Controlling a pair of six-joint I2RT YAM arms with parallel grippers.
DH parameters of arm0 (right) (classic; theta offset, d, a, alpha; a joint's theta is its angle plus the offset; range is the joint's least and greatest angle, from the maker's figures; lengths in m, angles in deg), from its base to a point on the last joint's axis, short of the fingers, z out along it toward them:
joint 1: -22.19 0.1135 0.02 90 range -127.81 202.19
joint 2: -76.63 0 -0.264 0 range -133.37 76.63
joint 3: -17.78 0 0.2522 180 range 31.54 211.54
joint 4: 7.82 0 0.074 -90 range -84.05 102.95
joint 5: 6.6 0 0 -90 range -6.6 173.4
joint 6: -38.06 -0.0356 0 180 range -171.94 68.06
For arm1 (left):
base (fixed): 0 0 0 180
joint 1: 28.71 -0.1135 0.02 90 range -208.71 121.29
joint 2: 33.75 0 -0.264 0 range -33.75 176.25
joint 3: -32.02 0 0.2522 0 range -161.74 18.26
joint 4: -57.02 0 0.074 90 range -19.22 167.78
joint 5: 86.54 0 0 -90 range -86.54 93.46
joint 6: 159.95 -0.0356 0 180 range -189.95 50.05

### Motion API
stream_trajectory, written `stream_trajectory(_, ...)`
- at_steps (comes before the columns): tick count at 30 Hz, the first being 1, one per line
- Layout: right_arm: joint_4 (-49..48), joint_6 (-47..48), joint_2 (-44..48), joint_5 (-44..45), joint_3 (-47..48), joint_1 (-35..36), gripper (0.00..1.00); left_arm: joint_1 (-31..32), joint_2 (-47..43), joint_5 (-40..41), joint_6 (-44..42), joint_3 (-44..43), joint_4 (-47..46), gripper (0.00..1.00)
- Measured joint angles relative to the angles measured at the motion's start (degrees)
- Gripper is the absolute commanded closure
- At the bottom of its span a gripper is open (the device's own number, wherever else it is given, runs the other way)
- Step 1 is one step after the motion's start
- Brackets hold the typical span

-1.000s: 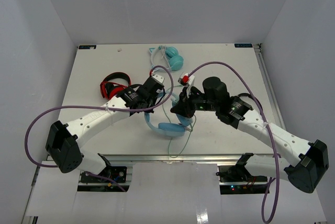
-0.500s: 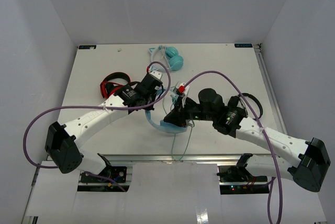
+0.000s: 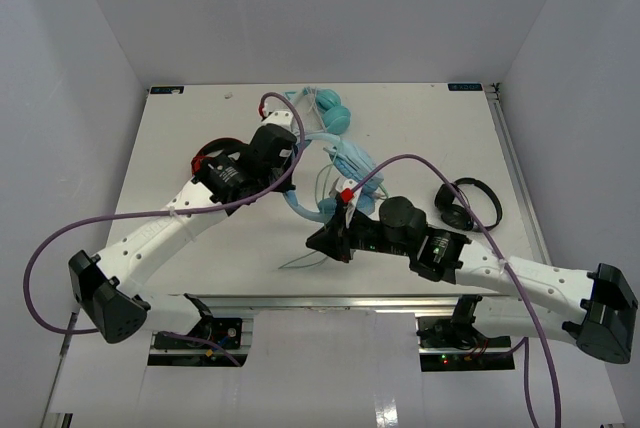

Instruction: Wrap the headphones

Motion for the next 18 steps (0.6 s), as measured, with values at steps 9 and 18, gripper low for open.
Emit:
stream_trajectory(9, -7.55, 1.63, -2.97, 12.96, -3.9, 4.88, 0.82, -0.06, -3.57, -0.19, 2.63, 0.07, -1.86, 1.0)
stream_trajectory(18, -25.9, 1.94, -7.24, 19.58, -10.93, 5.03, 0.72, -0.37, -7.84, 0.23, 5.33, 0.09, -2.69, 1.0)
